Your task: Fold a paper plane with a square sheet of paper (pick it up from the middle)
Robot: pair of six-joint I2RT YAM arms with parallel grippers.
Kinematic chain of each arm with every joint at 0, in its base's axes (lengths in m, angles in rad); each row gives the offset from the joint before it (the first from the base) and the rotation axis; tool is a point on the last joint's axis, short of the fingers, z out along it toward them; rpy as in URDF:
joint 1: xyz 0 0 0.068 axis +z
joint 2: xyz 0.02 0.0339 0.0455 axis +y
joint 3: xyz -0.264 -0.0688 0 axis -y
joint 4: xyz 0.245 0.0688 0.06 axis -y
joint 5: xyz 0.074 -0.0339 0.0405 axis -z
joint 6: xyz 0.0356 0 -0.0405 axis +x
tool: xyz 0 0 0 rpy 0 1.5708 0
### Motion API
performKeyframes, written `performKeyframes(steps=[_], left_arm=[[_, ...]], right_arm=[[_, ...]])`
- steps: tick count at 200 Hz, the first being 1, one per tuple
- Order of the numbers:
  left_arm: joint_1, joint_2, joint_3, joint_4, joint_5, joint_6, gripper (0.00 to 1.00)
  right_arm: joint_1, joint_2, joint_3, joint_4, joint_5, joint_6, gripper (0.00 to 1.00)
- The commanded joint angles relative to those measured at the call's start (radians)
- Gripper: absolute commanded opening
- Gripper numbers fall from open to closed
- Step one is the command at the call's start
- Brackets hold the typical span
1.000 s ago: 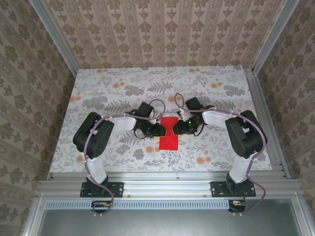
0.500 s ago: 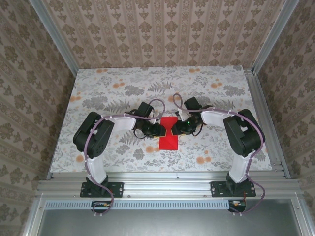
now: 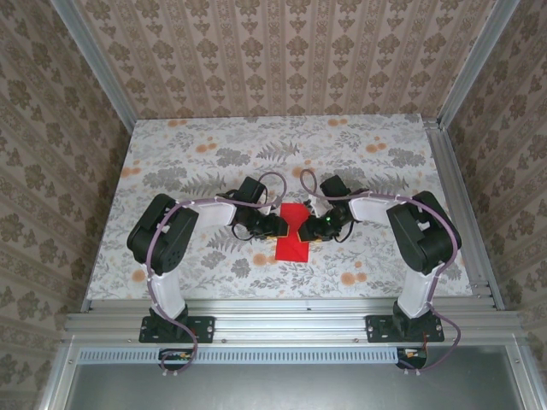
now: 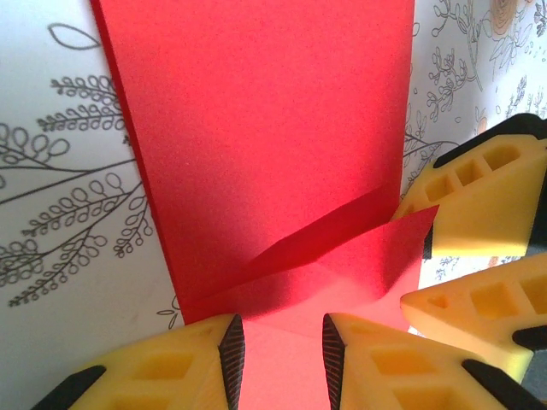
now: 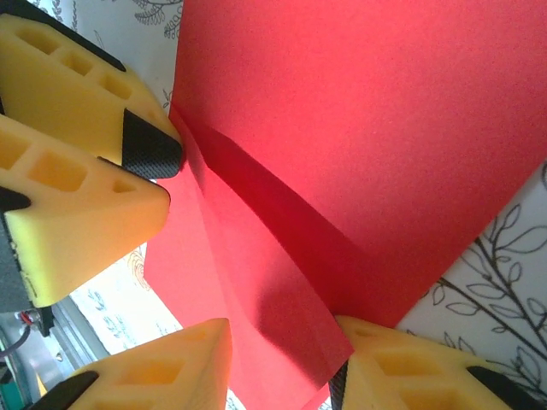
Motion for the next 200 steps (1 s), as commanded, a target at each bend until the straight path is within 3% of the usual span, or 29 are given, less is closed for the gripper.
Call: performKeyframes(steps=[1,50,131,164,200], left_arm=[[-0.009,0.047,-0.009,-0.024,-0.027,0.024,0.34],[-0.008,0.045,0.0,-0.032,-0.025,0.025,0.35],[-0.007,0.029,0.003,-0.029,-0.011,0.023,0.35],[-0.006,0.005,0.005,-0.025,-0.005,0.015,0.38],[0.0,-0.056,0.001,-0.029,-0.009,0.005,0.48]], right_arm=[[0.014,-0.037,-0.025,0.03,-0.058,0.033,0.37],[0.017,-0.087,-0.081,0.108,-0.1,0.097,0.42],[0.041,-0.052,-0.102,0.145,-0.055,0.113,0.33],[0.043,-0.033,-0.091,0.147,-0.058,0.112,0.22],[0.04,-0.07,-0.078,0.131,-0.068,0.115,0.07]])
